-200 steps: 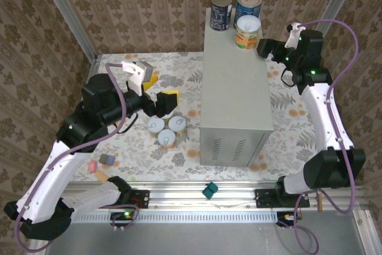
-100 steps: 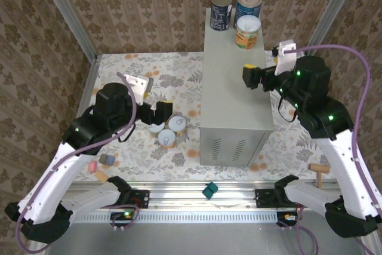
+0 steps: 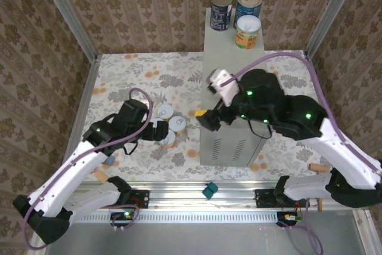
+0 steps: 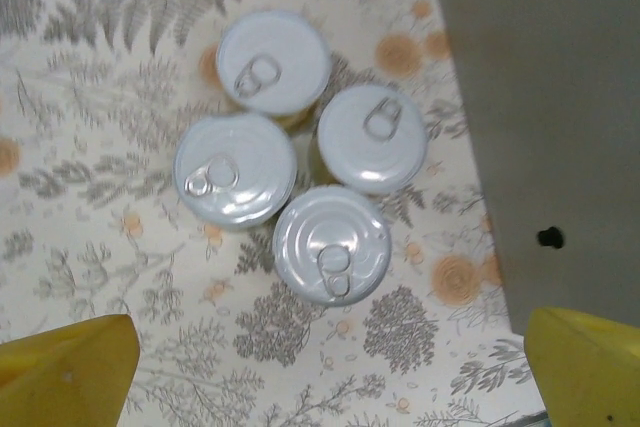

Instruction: Place and organize the canned foods onto the counter

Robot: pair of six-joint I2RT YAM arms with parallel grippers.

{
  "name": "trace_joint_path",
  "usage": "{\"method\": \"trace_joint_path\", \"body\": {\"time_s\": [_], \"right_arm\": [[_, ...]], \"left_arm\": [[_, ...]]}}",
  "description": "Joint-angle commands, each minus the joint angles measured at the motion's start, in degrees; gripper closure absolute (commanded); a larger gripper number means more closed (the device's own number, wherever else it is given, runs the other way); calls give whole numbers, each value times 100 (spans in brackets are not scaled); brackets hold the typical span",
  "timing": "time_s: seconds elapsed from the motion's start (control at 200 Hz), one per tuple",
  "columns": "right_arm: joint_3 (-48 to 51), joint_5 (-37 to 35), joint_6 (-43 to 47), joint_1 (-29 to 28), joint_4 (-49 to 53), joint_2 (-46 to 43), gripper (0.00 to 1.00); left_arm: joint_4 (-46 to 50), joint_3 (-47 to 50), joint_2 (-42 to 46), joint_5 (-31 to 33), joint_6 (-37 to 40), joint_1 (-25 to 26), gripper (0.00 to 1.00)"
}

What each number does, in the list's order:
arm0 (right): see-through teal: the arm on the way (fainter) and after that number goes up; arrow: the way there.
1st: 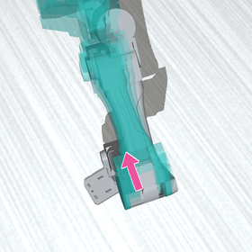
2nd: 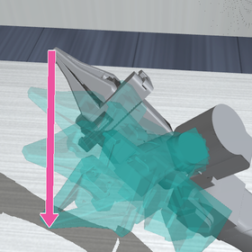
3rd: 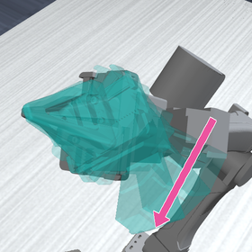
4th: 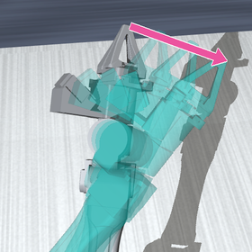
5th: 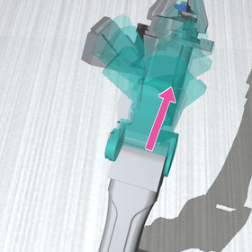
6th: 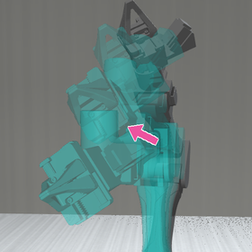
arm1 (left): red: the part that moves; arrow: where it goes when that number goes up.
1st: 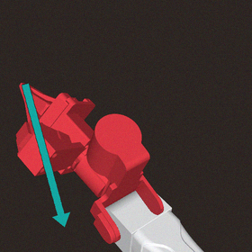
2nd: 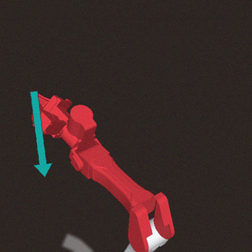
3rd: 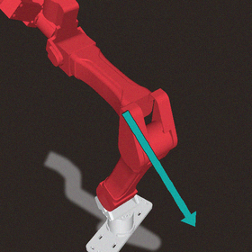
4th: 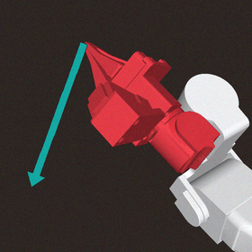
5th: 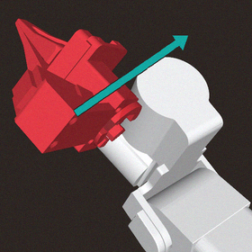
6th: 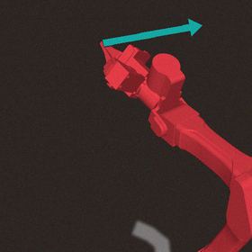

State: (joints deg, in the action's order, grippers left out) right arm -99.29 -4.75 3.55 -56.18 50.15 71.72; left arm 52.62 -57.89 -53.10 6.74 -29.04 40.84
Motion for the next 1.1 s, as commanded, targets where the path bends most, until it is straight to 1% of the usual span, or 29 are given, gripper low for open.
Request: {"method": "trace_joint_path", "body": {"time_s": [0.0, 0.095, 0.175, 0.325, 0.49, 0.725, 0.875, 1.095], "right_arm": [[-87, -151, 164, -368, 94, 236, 0], [-29, -131, 112, -582, -45, 404, 0], [85, -116, 55, -719, -200, 452, 0], [366, -2, -43, -858, -494, 398, 0], [600, -32, -110, -1003, -628, 298, 0], [923, -295, -186, -1180, -697, 113, 0], [1206, -401, -241, -1184, -811, -135, 0], [1431, -517, -214, -1185, -911, -282, 0]], "left_arm": [[157, 291, -155, 150, -650, -59, 0], [-89, 605, -274, -112, -780, -313, 0], [-357, 805, -390, -455, -854, -647, 0], [-788, 976, -752, -570, -783, -957, 0], [-1295, 961, -1378, -674, -674, -1059, 0], [-1705, 837, -2151, -554, -743, -1239, 3], [-1983, 841, -2367, -590, -727, -1341, 4], [-2063, 735, -2737, -633, -620, -1432, 5]]}}
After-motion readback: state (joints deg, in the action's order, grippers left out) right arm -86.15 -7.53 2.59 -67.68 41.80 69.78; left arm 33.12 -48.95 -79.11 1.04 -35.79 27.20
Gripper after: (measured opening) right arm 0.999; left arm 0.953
